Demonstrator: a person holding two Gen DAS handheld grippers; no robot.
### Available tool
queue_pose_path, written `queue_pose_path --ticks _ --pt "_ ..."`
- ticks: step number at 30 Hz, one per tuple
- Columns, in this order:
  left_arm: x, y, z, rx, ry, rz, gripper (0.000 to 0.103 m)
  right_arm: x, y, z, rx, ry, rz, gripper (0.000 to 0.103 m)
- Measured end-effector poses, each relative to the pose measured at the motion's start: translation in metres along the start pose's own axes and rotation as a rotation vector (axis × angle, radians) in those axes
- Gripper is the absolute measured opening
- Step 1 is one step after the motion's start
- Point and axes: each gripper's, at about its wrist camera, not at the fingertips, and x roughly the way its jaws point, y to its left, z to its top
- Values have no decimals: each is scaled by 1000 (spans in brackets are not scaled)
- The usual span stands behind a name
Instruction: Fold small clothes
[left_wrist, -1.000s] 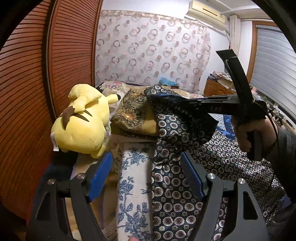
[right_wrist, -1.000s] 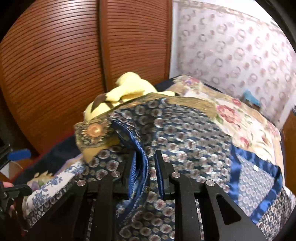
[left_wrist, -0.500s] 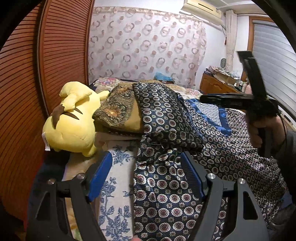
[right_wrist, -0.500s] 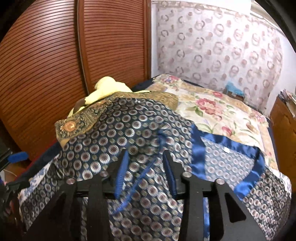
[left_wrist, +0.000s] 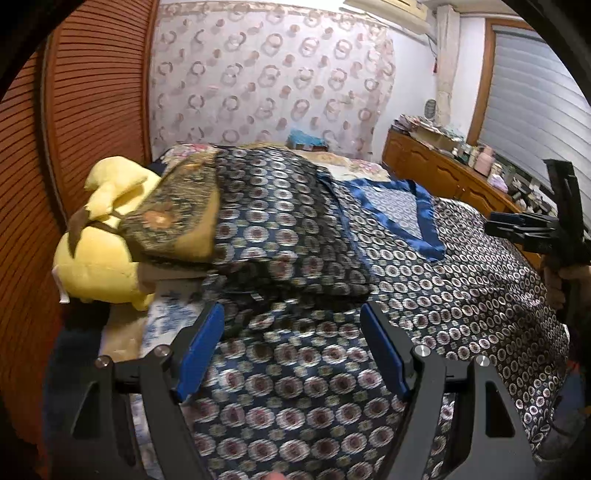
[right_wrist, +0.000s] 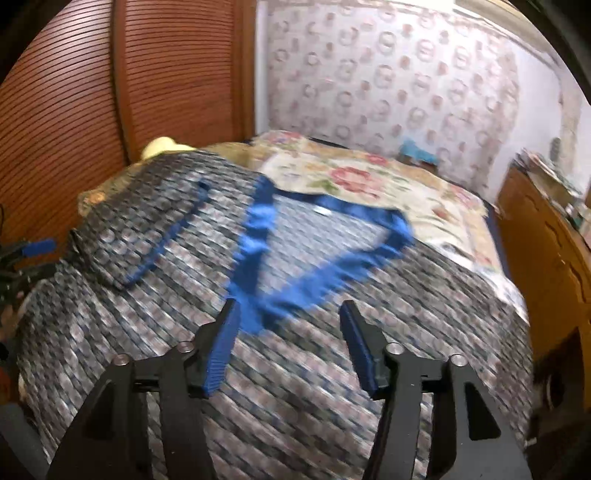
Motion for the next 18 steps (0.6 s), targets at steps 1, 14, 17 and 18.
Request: queue_pose_path --ticks 1,14,17,18 --pt "4 -6 1 9 8 -10 76 -5 -11 -6 12 0 -17 64" --pt "55 -64 22 121 118 -91 76 -52 -148 -83 215 55 -235 64" --pt "64 -69 26 129 143 -103 76 -55 -171 -100 248 78 -257 64" --pt "66 -70 26 132 152 -103 76 -56 -178 -105 260 87 -263 64"
